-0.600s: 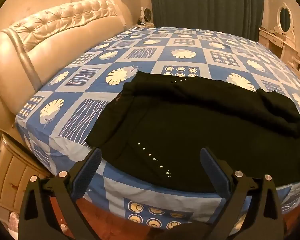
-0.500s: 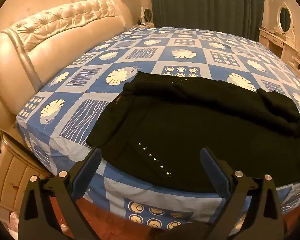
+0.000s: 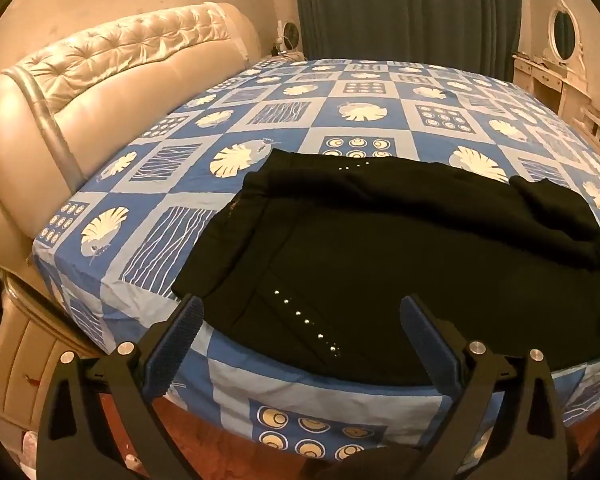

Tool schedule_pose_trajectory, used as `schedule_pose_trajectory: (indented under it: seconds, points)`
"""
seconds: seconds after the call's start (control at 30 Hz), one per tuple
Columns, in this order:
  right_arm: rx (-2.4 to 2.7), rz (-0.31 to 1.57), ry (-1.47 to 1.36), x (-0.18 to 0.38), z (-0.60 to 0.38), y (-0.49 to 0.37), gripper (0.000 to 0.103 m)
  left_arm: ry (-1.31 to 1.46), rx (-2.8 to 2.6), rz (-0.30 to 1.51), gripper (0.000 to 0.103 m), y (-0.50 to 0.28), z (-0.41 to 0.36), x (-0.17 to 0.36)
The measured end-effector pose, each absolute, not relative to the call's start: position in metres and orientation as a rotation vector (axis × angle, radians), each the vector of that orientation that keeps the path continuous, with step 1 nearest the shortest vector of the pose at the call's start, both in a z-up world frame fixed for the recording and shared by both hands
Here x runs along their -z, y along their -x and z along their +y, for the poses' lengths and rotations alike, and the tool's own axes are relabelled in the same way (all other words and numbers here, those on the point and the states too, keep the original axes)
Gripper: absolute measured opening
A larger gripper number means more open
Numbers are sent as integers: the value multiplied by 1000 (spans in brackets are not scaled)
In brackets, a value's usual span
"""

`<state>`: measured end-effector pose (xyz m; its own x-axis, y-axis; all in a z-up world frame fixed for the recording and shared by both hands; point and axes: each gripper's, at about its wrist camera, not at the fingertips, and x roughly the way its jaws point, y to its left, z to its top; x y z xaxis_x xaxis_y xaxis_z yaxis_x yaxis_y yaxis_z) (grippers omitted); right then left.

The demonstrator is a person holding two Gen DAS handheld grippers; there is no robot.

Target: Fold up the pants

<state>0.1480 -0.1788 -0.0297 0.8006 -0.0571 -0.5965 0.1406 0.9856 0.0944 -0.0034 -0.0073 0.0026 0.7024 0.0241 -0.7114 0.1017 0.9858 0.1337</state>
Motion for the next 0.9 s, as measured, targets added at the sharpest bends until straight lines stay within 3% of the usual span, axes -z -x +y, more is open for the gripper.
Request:
schedule_pose_trajectory:
  seconds: [0.9]
  points:
    - [102,678,-110,28,-176,-155,101,-202,221,771,98,27,-33,-7]
